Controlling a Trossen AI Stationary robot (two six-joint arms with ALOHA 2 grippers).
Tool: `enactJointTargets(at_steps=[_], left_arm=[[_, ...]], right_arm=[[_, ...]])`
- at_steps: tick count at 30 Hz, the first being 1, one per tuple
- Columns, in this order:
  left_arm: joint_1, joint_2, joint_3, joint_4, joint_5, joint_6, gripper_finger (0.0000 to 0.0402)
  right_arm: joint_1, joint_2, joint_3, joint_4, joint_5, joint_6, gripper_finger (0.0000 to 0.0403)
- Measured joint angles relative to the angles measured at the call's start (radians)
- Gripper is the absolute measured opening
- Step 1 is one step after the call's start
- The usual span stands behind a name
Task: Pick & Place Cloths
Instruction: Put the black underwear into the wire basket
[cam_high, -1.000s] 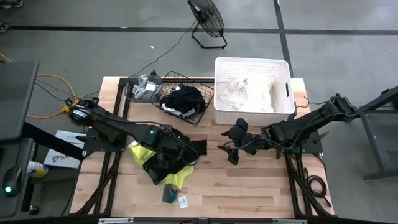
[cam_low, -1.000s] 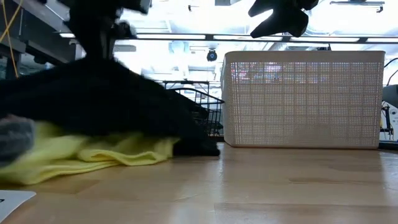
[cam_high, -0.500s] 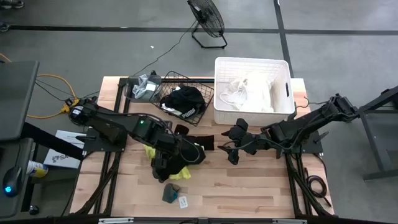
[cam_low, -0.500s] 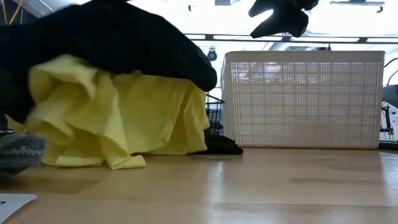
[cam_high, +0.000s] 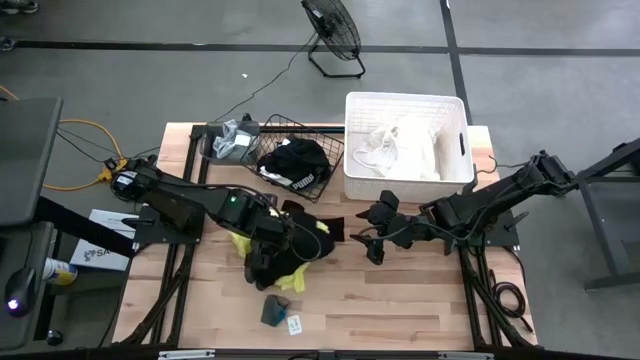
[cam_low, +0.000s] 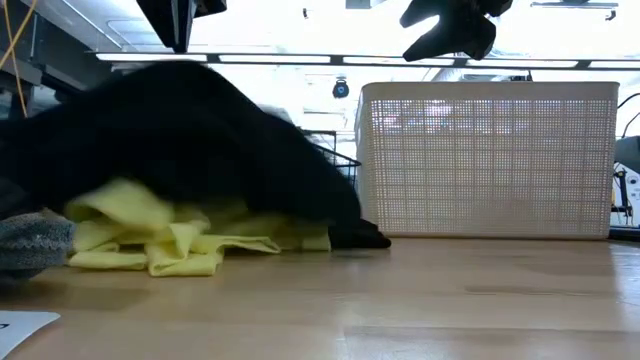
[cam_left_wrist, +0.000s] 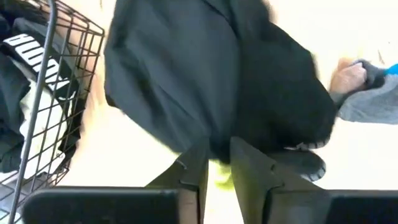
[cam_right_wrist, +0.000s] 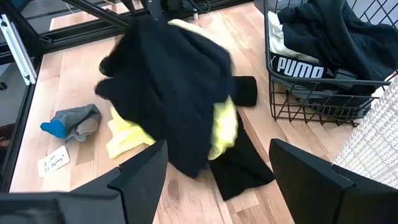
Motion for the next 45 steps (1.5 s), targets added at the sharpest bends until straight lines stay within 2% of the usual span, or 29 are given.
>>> enactJointTargets(at_steps=[3, 5, 7, 11, 15, 18, 21, 28, 33, 39, 42, 45], left_arm=[[-0.001, 0.000, 0.000, 0.000, 0.008, 0.024, 0.0057], [-0.006, 0.000, 0.000, 0.001, 0.008, 0.030, 0.0023], [-0.007, 0.000, 0.000, 0.004, -0.001, 0.033, 0.0008], [-0.007, 0.000, -0.001, 0.024, -0.008, 0.033, 0.0001], [-0.007, 0.000, -0.018, 0.093, -0.056, 0.028, 0.0022], [-0.006, 0.000, -0.054, 0.131, -0.067, 0.024, 0.0057], [-0.006, 0.000, -0.092, 0.151, -0.069, -0.020, 0.0110], [0.041, 0.000, -0.182, 0.237, -0.071, -0.256, 0.0257], [0.085, 0.000, -0.223, 0.287, -0.043, -0.391, 0.0317], [0.116, 0.015, -0.267, 0.334, -0.013, -0.472, 0.0313], [0.130, 0.021, -0.274, 0.401, 0.032, -0.477, 0.0291], [0.133, 0.022, -0.276, 0.453, 0.067, -0.472, 0.0253]], right_arm=[[0.000, 0.000, 0.000, 0.000, 0.000, 0.000, 0.0275], [0.000, 0.000, 0.000, 0.000, -0.001, 0.000, 0.0275], [0.000, 0.000, 0.000, 0.000, -0.001, 0.000, 0.0275], [0.000, 0.000, 0.000, 0.000, 0.000, 0.000, 0.0275], [0.000, 0.000, 0.000, 0.000, -0.001, 0.000, 0.0275], [0.000, 0.000, 0.000, 0.000, -0.002, 0.000, 0.0275], [0.000, 0.000, 0.000, -0.003, -0.002, 0.000, 0.0275], [0.000, 0.000, 0.000, -0.005, -0.002, 0.000, 0.0275], [0.000, 0.000, 0.000, -0.004, -0.002, 0.003, 0.0275], [0.000, 0.000, 0.000, -0.004, -0.002, 0.003, 0.0275], [0.000, 0.000, 0.000, -0.005, -0.002, 0.003, 0.0275], [0.000, 0.000, 0.000, -0.006, -0.002, 0.002, 0.0275]])
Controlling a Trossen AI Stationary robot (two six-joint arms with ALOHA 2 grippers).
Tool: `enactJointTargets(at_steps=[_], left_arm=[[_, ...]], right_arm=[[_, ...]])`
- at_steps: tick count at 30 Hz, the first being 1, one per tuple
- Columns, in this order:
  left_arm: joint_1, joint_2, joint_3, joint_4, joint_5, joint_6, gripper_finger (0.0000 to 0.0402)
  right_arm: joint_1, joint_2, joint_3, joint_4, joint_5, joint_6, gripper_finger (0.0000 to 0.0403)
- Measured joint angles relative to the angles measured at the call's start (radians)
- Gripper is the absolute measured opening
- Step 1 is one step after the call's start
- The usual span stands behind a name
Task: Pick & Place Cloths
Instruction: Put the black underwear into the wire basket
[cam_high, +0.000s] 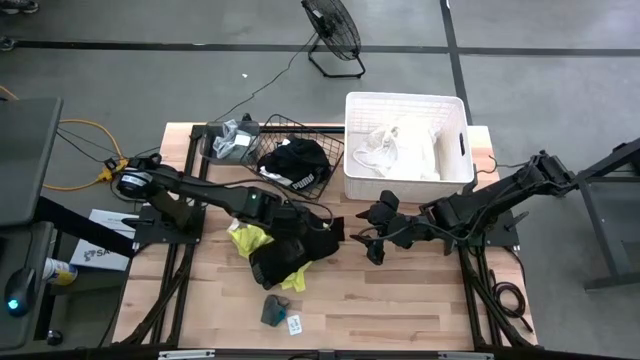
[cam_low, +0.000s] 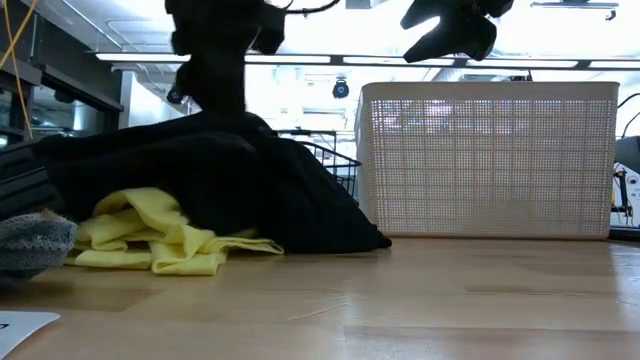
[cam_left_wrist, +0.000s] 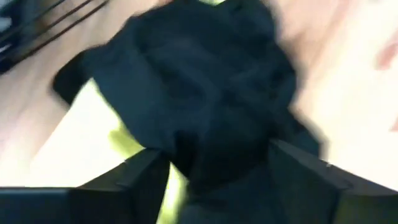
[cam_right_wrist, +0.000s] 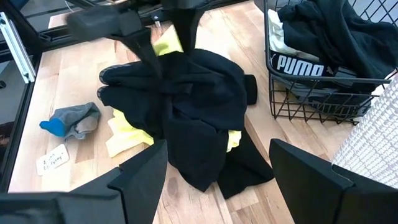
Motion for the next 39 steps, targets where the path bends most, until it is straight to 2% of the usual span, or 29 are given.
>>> enactJointTargets(at_steps=[4, 9, 11, 18, 21, 27, 34, 39], left_arm=[[0.000, 0.000, 0.001, 0.041, 0.046, 0.027, 0.0173], [0.000, 0.000, 0.001, 0.041, 0.064, 0.072, 0.0041], [0.000, 0.000, 0.001, 0.042, 0.063, 0.084, 0.0013], [-0.001, -0.001, 0.006, 0.035, 0.061, 0.140, 0.0004], [-0.002, -0.009, 0.049, 0.001, 0.040, 0.159, 0.0003], [-0.002, -0.009, 0.221, -0.178, -0.036, 0.210, 0.0001], [-0.002, -0.010, 0.464, -0.465, -0.227, 0.219, 0.0001], [-0.002, -0.010, 0.652, -0.557, -0.342, 0.266, 0.0001]], right_arm=[[0.000, 0.000, 0.000, -0.001, 0.000, 0.000, 0.0275], [0.000, 0.000, 0.000, -0.003, 0.000, 0.000, 0.0275], [0.000, 0.000, 0.000, -0.003, 0.000, 0.000, 0.0275], [0.000, 0.000, 0.000, -0.003, 0.000, 0.000, 0.0275], [0.000, 0.000, 0.000, -0.003, 0.000, 0.000, 0.0275], [0.000, 0.000, 0.000, -0.005, 0.000, 0.001, 0.0275], [0.000, 0.000, 0.000, -0.005, 0.000, -0.001, 0.0275], [0.000, 0.000, 0.000, -0.005, 0.002, -0.002, 0.0275]])
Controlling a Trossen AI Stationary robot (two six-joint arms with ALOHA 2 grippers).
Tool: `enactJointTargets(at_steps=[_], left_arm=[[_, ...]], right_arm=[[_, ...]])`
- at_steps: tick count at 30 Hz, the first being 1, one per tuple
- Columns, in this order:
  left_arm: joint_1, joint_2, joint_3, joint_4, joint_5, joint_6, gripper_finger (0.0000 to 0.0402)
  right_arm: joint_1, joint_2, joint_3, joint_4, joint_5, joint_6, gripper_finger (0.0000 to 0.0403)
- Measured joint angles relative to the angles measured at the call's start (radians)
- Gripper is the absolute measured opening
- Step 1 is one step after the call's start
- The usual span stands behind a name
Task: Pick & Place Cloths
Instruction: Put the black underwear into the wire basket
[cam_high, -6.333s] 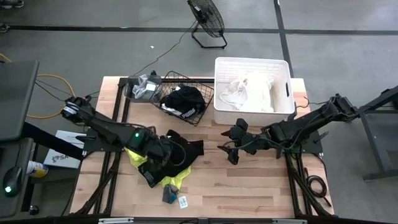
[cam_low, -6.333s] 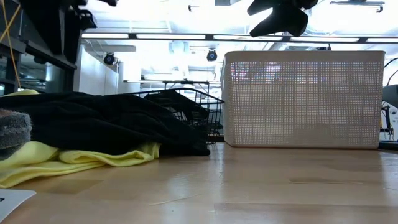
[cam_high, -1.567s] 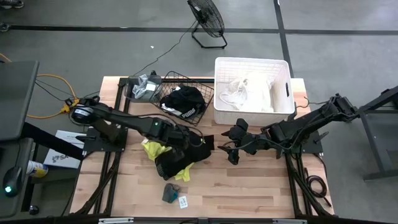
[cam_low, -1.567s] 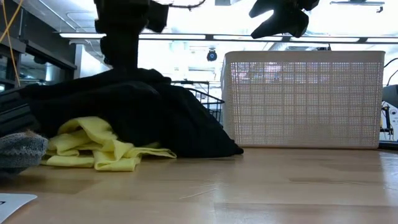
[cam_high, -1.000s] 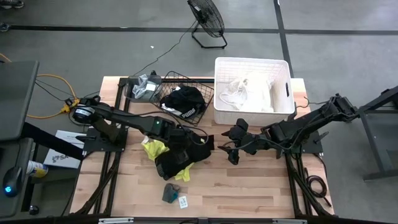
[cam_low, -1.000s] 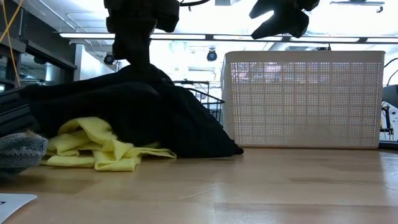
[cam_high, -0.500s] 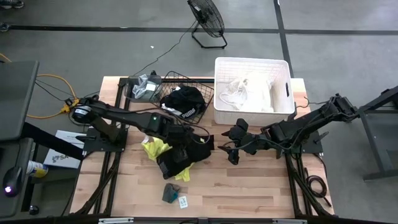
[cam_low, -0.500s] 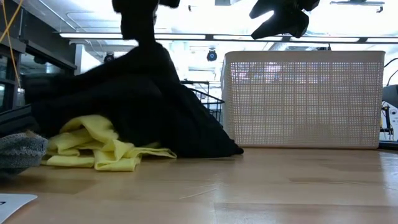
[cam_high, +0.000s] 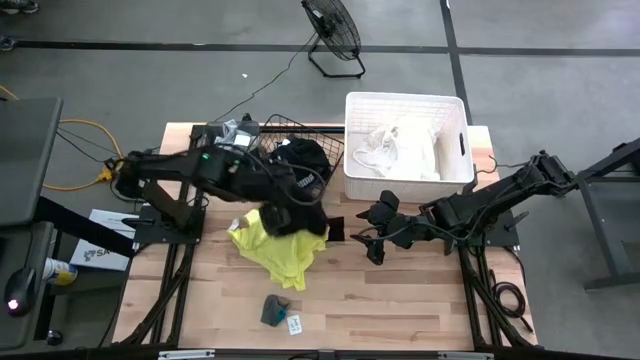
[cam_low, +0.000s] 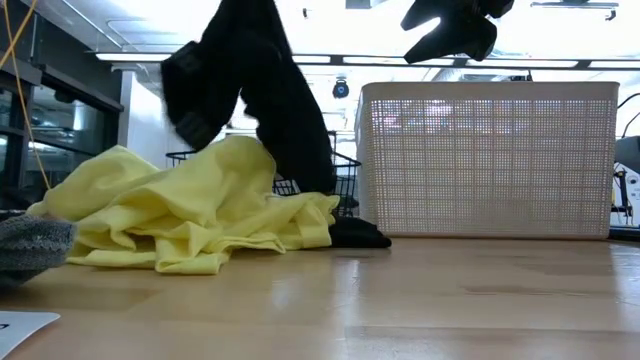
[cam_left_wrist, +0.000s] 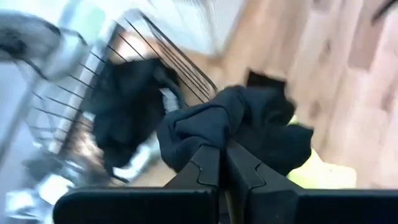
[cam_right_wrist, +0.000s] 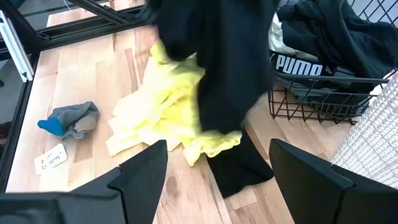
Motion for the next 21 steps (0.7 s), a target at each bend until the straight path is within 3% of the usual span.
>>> enactJointTargets(at_steps=[8, 13, 21], left_arm=[[0.000, 0.000, 0.200, -0.034, -0.298, 0.176, 0.0000], [0.001, 0.000, 0.213, -0.043, -0.477, 0.269, 0.0000], [0.008, 0.005, 0.212, -0.043, -0.662, 0.368, 0.0000]], right_arm=[[0.000, 0.000, 0.000, 0.000, 0.000, 0.000, 0.0275], [0.000, 0.000, 0.000, 0.000, 0.001, 0.000, 0.0275], [0.000, 0.000, 0.000, 0.000, 0.001, 0.000, 0.0275]])
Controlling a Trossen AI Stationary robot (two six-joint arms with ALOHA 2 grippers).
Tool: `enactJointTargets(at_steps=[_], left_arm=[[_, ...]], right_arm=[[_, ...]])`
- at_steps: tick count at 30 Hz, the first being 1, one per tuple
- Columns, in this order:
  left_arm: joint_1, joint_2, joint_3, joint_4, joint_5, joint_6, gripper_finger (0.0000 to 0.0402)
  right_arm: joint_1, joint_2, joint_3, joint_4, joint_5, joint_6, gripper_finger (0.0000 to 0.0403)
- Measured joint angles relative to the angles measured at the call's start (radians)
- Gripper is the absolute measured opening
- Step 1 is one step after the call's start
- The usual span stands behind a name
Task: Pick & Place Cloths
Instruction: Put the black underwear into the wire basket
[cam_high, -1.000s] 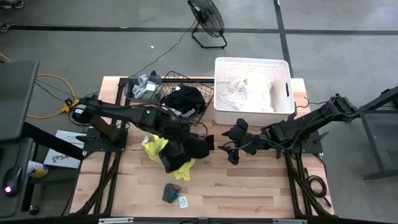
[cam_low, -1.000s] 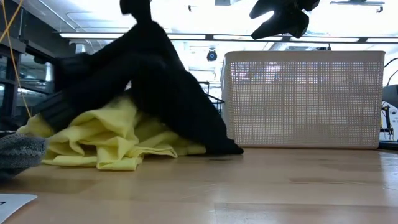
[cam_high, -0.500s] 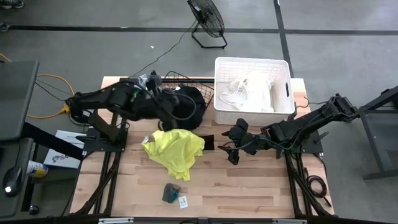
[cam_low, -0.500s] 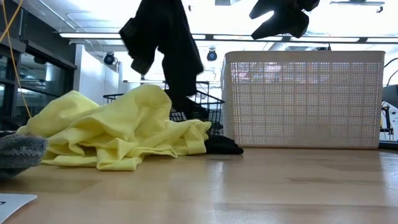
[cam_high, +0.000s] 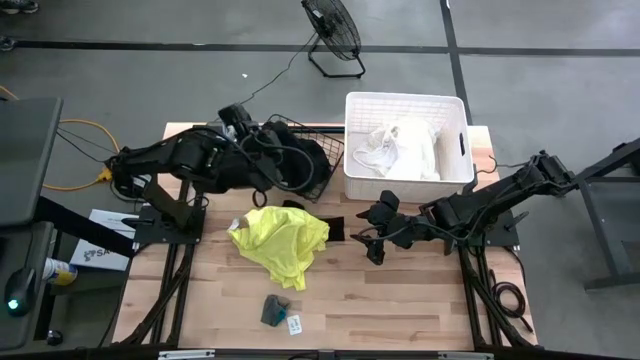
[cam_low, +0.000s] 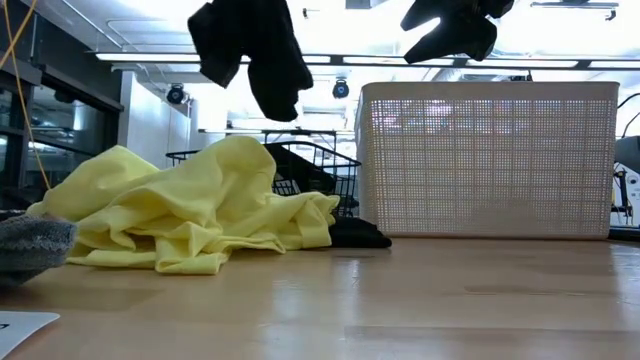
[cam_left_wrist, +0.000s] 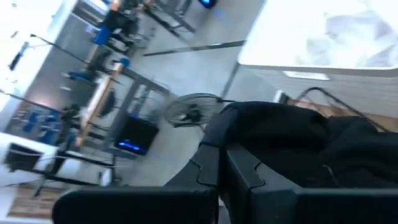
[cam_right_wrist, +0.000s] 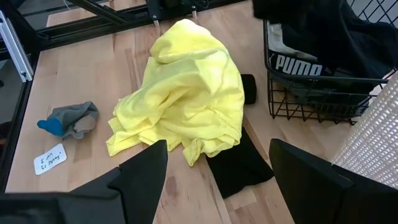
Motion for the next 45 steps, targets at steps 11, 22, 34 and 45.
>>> enactJointTargets(at_steps=[11, 22, 34, 45], left_arm=[[0.204, -0.001, -0.054, 0.027, 0.130, 0.066, 0.0000], [0.429, 0.000, -0.296, 0.162, 0.377, -0.011, 0.0000], [0.539, 0.000, -0.591, 0.437, 0.598, -0.007, 0.0000], [0.561, 0.000, -0.879, 0.731, 0.809, -0.085, 0.0000]], right_arm=[[0.000, 0.000, 0.000, 0.000, 0.000, -0.003, 0.0275], [0.000, 0.000, 0.000, 0.000, 0.000, -0.008, 0.0275], [0.000, 0.000, 0.000, 0.000, 0.000, -0.008, 0.0275], [-0.008, 0.000, 0.000, 0.000, 0.050, -0.007, 0.0275]])
